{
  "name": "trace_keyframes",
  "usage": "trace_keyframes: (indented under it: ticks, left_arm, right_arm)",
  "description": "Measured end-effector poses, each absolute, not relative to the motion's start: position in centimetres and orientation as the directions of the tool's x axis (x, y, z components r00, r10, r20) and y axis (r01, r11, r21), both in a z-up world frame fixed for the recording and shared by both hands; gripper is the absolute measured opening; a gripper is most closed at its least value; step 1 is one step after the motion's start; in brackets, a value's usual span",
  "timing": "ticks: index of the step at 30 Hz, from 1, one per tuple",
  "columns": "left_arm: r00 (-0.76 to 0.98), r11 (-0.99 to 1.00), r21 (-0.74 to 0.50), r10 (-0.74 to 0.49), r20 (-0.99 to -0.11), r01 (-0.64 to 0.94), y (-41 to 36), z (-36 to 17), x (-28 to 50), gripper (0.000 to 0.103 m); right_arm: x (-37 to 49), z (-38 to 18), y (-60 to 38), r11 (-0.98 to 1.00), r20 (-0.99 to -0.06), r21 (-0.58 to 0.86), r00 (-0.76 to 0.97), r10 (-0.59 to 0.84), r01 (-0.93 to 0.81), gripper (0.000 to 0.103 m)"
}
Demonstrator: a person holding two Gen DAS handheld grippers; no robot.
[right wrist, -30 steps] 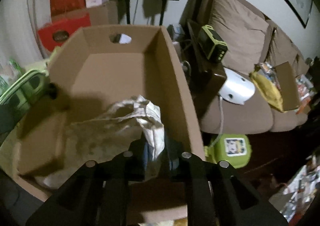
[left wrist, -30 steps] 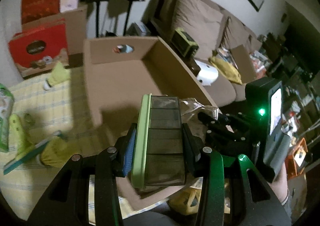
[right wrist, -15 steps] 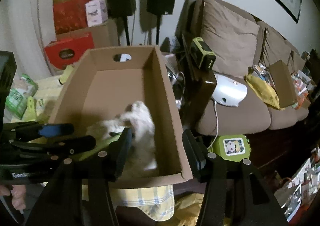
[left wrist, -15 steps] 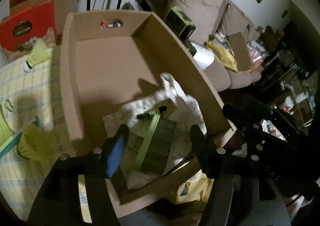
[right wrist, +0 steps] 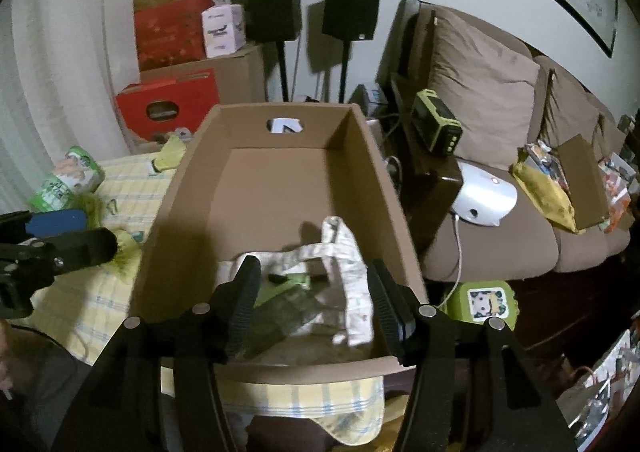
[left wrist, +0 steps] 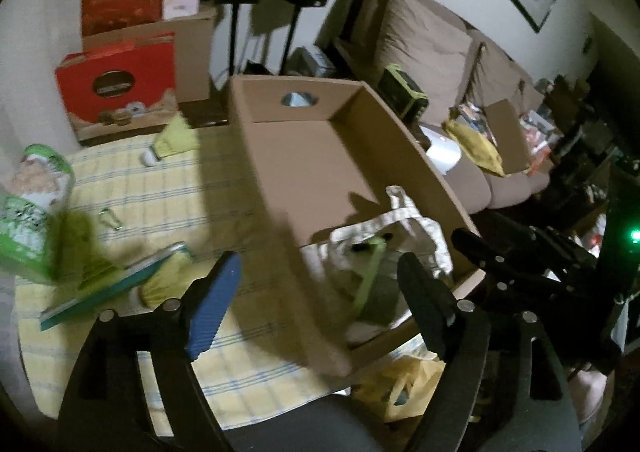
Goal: Organize objects
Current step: 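Lower the bag into the box with the right tool while the left tool drops the organizer in, then move the left tool to the yellow shuttlecock lying on the ruler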
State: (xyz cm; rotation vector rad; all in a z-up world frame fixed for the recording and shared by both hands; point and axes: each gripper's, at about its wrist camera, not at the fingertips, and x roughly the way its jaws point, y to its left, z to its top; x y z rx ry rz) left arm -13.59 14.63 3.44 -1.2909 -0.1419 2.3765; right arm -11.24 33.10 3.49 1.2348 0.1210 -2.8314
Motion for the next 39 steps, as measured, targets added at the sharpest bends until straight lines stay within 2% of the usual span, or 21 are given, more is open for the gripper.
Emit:
trace_keyframes:
  ticks: [5, 9, 12, 14, 16, 21, 27, 39]
  left_arm:
    - [-0.496, -0.92, -0.268, 0.382, -0.78, -0.288, 11.9, 3.5, -13.1, 0.082]
    - [-0.513, -0.929, -0.251, 0.36, -0.779, -0.271, 9.7, 3.5, -12.7, 0.082]
    - [-0.532, -0.934, -0.24, 0.349, -0.772, -0.264, 7.9, 3.7, -12.2, 0.082]
    - [-0.556, -0.944, -0.218, 0.322, -0.767, -0.246, 6.7, 3.9, -11.9, 0.086]
    - [-0.585, -0.954, -0.194, 0.294, -0.756, -0.229, 5.7, 4.1, -11.6, 0.097]
    - [-0.629, -0.976, -0.135, 0.213, -0.747, -0.17, 2.7, 4.1, -11.0, 0.098]
    - [-0.627, -0.981, -0.136, 0.191, -0.755, -0.136, 0.2, 2.6, -10.7, 0.101]
    - [-0.595, -0.968, -0.13, 0.236, -0.769, -0.215, -2.0, -1.5, -9.9, 0.101]
  right_arm:
    - [-11.3, 3.6, 31.2, -0.993, -0.732, -0.032, -0.679, -0.055, 0.115, 0.06]
    - [-11.5, 3.7, 29.6, -0.99, -0.731, -0.007, -0.676, -0.093, 0.143, 0.068]
    - [-11.7, 3.7, 28.3, -0.985, -0.732, 0.022, -0.669, -0.132, 0.171, 0.068]
    - [-11.8, 3.6, 27.4, -0.982, -0.732, 0.03, -0.665, -0.149, 0.186, 0.069]
    - [-11.9, 3.6, 26.3, -0.977, -0.731, 0.04, -0.66, -0.171, 0.209, 0.071]
    - [-12.0, 3.6, 24.0, -0.965, -0.729, 0.059, -0.65, -0.216, 0.255, 0.074]
    - [-12.3, 3.3, 21.8, -0.954, -0.732, 0.069, -0.635, -0.247, 0.292, 0.074]
    - [-12.7, 3.0, 18.9, -0.935, -0.732, 0.084, -0.615, -0.293, 0.345, 0.074]
